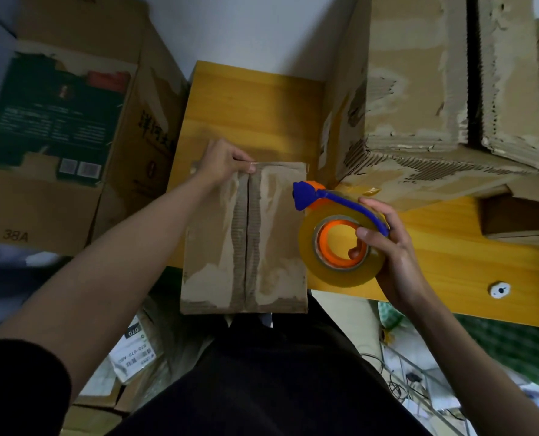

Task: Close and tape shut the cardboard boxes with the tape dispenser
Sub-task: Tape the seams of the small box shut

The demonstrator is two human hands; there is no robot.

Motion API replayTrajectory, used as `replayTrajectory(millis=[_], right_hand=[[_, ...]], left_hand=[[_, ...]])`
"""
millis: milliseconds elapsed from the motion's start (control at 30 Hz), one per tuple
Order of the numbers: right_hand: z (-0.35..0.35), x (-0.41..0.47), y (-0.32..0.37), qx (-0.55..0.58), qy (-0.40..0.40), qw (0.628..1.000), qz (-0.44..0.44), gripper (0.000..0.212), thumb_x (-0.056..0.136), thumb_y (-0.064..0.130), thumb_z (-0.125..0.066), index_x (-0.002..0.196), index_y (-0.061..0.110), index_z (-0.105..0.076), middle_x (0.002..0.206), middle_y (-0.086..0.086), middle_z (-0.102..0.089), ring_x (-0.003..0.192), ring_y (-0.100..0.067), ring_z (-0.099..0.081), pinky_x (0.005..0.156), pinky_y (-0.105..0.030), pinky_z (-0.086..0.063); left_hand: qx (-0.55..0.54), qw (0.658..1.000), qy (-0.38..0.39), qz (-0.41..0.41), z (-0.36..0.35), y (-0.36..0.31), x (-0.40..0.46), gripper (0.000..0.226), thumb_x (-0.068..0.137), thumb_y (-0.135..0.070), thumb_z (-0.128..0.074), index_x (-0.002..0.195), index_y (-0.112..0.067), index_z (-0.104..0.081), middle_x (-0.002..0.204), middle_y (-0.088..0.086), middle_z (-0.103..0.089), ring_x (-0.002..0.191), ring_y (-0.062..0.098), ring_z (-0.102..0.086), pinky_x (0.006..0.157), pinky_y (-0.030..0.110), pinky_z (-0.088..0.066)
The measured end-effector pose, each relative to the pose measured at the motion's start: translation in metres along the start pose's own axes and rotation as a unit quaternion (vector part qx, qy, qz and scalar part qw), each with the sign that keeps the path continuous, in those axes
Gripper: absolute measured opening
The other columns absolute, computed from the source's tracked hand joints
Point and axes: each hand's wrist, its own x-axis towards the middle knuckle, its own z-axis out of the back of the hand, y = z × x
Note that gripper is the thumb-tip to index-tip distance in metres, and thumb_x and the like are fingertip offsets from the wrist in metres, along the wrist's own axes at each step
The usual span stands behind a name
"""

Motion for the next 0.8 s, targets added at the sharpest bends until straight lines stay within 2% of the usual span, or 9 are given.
replayTrajectory(millis=[100, 200, 300, 400, 500, 633, 700, 733, 800], right_hand=[[0.003, 0.001, 0.000, 0.004, 0.002, 1.000, 0.008, 0.050, 0.079, 0.014, -0.070, 0.126, 0.028, -0.063, 0.132, -0.008, -0.061, 0.120, -0.034, -0.059, 0.087, -0.046, -0.047], [0.006, 0.001, 0.002, 0.010, -0.001, 1.000, 0.018, 0.051, 0.079, 0.011, -0.072, 0.127, 0.026, -0.062, 0.130, -0.005, -0.063, 0.122, -0.035, -0.058, 0.089, -0.046, -0.047], [0.009, -0.002, 0.002, 0.005, -0.006, 0.999, 0.032, 0.052, 0.078, 0.011, -0.069, 0.128, 0.025, -0.061, 0.129, -0.003, -0.063, 0.121, -0.034, -0.059, 0.094, -0.051, -0.047], [0.012, -0.008, 0.001, 0.006, -0.008, 0.999, 0.044, 0.051, 0.078, 0.011, -0.069, 0.126, 0.028, -0.062, 0.131, -0.004, -0.062, 0.122, -0.034, -0.059, 0.099, -0.056, -0.045], [0.014, -0.014, 0.000, 0.011, -0.001, 0.998, 0.055, 0.053, 0.079, 0.010, -0.068, 0.129, 0.026, -0.060, 0.136, -0.008, -0.059, 0.124, -0.036, -0.058, 0.101, -0.058, -0.045], [0.013, -0.020, 0.000, -0.004, 0.004, 0.997, 0.075, 0.056, 0.079, 0.011, -0.069, 0.132, 0.025, -0.057, 0.133, -0.003, -0.062, 0.122, -0.032, -0.060, 0.095, -0.047, -0.051], [0.013, -0.022, -0.001, -0.012, 0.005, 0.996, 0.088, 0.056, 0.079, 0.012, -0.070, 0.132, 0.026, -0.057, 0.131, -0.003, -0.062, 0.121, -0.032, -0.060, 0.094, -0.046, -0.052], [0.013, -0.024, -0.002, -0.017, 0.008, 0.995, 0.096, 0.056, 0.079, 0.011, -0.071, 0.131, 0.027, -0.057, 0.132, -0.003, -0.061, 0.121, -0.032, -0.060, 0.096, -0.048, -0.051], [0.013, -0.027, -0.003, -0.030, 0.011, 0.993, 0.111, 0.055, 0.079, 0.011, -0.072, 0.130, 0.028, -0.058, 0.132, -0.001, -0.060, 0.122, -0.030, -0.060, 0.098, -0.050, -0.050]], left_hand=[[-0.014, 1.000, 0.018, -0.013, -0.002, 0.001, -0.005, 0.020, 0.084, -0.029, -0.080, 0.102, -0.021, -0.080, 0.101, 0.001, -0.077, 0.100, 0.014, -0.068, 0.109, 0.042, -0.044], [-0.024, 0.999, 0.023, -0.029, -0.010, 0.007, -0.014, 0.014, 0.092, -0.029, -0.073, 0.102, -0.039, -0.077, 0.098, 0.004, -0.078, 0.083, 0.023, -0.068, 0.086, 0.037, -0.054], [-0.027, 0.999, 0.027, -0.035, -0.017, 0.000, -0.016, 0.015, 0.093, -0.027, -0.072, 0.106, -0.028, -0.078, 0.103, -0.001, -0.078, 0.091, 0.023, -0.072, 0.093, 0.039, -0.057], [-0.013, 0.998, 0.043, -0.050, -0.028, -0.013, -0.014, 0.016, 0.093, -0.024, -0.071, 0.107, -0.021, -0.078, 0.103, -0.003, -0.077, 0.099, 0.018, -0.069, 0.108, 0.046, -0.045], [0.028, 0.995, 0.058, -0.080, -0.038, -0.019, -0.011, 0.015, 0.093, -0.021, -0.070, 0.105, -0.018, -0.080, 0.090, -0.008, -0.076, 0.106, 0.024, -0.064, 0.123, 0.049, -0.018], [0.057, 0.989, 0.087, -0.101, -0.038, -0.025, -0.009, 0.018, 0.095, -0.018, -0.068, 0.110, -0.016, -0.078, 0.109, 0.004, -0.077, 0.110, 0.020, -0.065, 0.123, 0.040, -0.003], [0.064, 0.989, 0.080, -0.105, -0.036, -0.031, -0.015, 0.022, 0.095, -0.020, -0.068, 0.115, -0.019, -0.076, 0.118, 0.002, -0.074, 0.118, 0.019, -0.062, 0.122, 0.039, -0.009], [0.059, 0.990, 0.057, -0.112, -0.036, -0.035, -0.021, 0.025, 0.096, -0.020, -0.067, 0.119, -0.018, -0.074, 0.122, 0.003, -0.072, 0.121, 0.021, -0.060, 0.119, 0.037, -0.019], [0.003, 0.997, -0.008, -0.083, -0.032, -0.049, -0.043, 0.026, 0.098, -0.022, -0.064, 0.121, -0.013, -0.073, 0.120, 0.004, -0.071, 0.113, 0.018, -0.063, 0.101, 0.027, -0.040]])
